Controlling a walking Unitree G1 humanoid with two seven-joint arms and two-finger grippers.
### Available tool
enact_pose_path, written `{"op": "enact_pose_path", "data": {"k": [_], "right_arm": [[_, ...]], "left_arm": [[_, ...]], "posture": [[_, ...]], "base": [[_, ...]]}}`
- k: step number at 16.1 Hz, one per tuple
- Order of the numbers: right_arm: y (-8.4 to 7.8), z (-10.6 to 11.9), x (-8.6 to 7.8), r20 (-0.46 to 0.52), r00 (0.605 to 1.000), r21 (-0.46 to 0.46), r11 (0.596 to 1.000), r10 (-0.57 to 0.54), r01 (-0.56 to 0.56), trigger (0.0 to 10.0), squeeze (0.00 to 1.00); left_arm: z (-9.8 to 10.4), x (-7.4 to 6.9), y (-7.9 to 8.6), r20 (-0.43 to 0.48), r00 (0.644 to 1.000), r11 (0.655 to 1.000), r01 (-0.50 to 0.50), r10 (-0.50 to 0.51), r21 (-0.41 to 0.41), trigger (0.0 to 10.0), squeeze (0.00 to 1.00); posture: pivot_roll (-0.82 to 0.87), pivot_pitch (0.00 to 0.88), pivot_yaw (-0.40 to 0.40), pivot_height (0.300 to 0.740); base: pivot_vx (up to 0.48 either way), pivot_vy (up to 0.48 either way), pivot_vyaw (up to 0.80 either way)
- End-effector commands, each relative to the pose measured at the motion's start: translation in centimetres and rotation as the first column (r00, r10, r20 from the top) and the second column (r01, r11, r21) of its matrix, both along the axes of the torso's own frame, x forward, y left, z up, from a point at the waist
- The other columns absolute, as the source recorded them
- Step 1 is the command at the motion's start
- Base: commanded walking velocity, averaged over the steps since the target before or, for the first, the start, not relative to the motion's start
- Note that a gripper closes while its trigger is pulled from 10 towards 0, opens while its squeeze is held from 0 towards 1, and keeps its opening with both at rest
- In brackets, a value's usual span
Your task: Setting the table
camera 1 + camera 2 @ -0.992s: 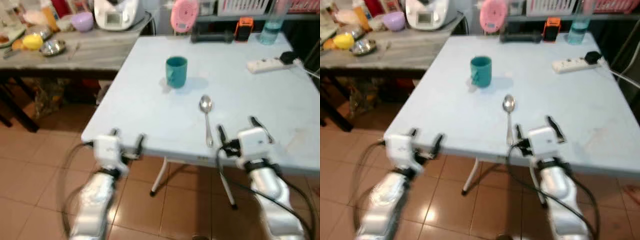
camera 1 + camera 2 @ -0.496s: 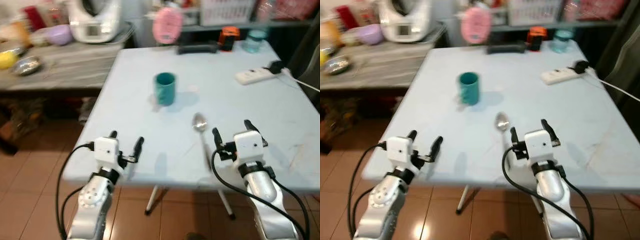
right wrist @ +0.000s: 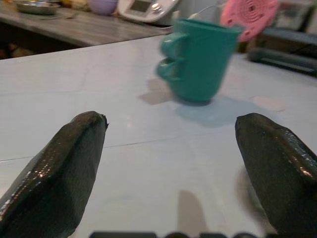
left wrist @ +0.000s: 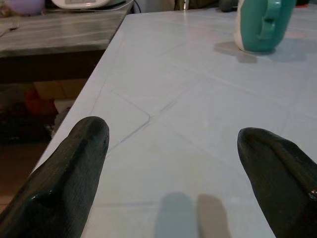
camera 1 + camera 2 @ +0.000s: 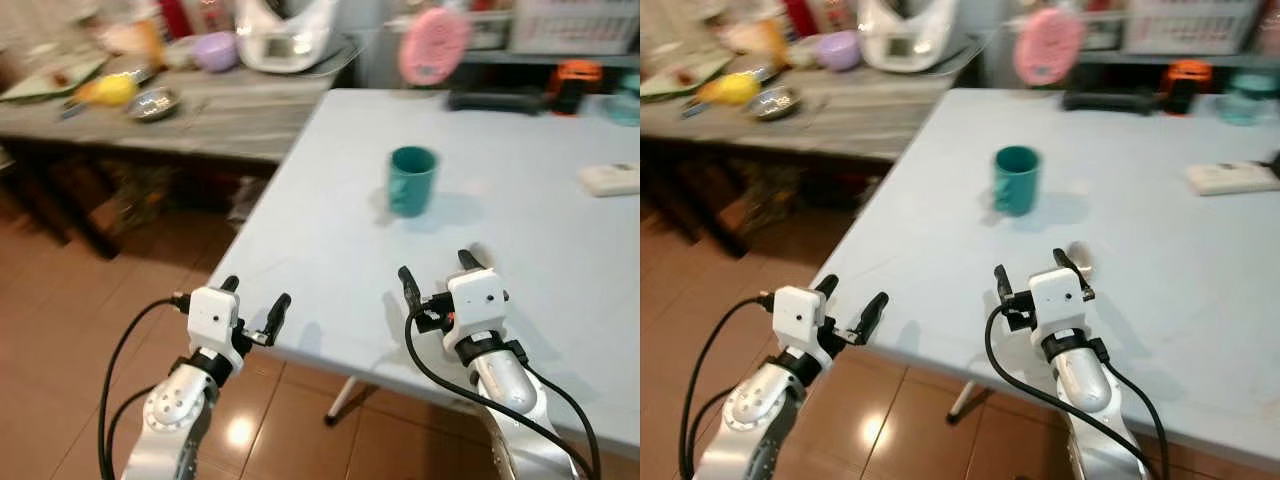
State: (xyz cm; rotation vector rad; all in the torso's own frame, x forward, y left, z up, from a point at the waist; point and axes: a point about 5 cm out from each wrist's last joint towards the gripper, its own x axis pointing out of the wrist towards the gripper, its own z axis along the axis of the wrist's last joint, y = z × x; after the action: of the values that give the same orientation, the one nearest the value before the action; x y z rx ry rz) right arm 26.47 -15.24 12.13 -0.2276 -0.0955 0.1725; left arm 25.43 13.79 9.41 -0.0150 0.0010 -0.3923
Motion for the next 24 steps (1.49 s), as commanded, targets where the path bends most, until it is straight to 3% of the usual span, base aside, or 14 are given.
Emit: {"op": "enact_pose_path", "data": {"k": [1,6,10,15,21,24], "right_arm": [[0.2,0.5,-0.2,0.007,1.0,0.012,1.0,0.008,-0.008,10.0,0.0],[-0.6,0.6,-1.3,-0.025,0.998,0.044,0.998,-0.052,0.053,10.0,0.0],[-1.0,1.3,-1.3,0.0,0.997,0.049,0.996,-0.081,0.081,10.0,0.0],[-1.9,1.2,-1.6,-0.026,0.993,0.029,0.993,-0.115,0.115,10.0,0.0],[-1.9,1.4,-2.0,-0.035,0.993,0.026,0.993,-0.113,0.114,10.0,0.0],[-1.5,1.1,-2.3,-0.074,0.993,0.055,0.994,-0.093,0.097,10.0,0.0]], "left_arm": [[0.1,-0.2,0.0,-0.007,1.0,1.0,0.028,-0.028,0.014,10.0,0.0],[0.3,-0.8,-0.7,-0.016,0.993,0.993,0.119,-0.119,0.021,10.0,0.0],[0.5,0.0,-0.7,-0.01,0.995,0.994,0.101,-0.101,0.036,10.0,0.0],[0.3,0.4,-1.6,-0.01,0.995,0.995,0.1,-0.1,0.015,10.0,0.0],[0.0,0.7,-1.6,-0.023,0.997,0.997,0.072,-0.072,0.009,10.0,0.0],[0.0,0.4,-2.1,-0.033,0.994,0.994,0.106,-0.106,-0.007,10.0,0.0]], "posture": [[-0.26,0.126,0.138,0.74],[-0.26,0.135,0.152,0.74],[-0.29,0.139,0.16,0.74],[-0.32,0.136,0.157,0.74],[-0.33,0.144,0.155,0.74],[-0.33,0.149,0.155,0.74]], "base": [[0.0,0.0,0.0],[0.0,0.0,0.0],[0.0,0.0,0.0],[0.0,0.0,-0.72],[0.0,0.0,-0.76],[0.0,0.0,-0.21]]}}
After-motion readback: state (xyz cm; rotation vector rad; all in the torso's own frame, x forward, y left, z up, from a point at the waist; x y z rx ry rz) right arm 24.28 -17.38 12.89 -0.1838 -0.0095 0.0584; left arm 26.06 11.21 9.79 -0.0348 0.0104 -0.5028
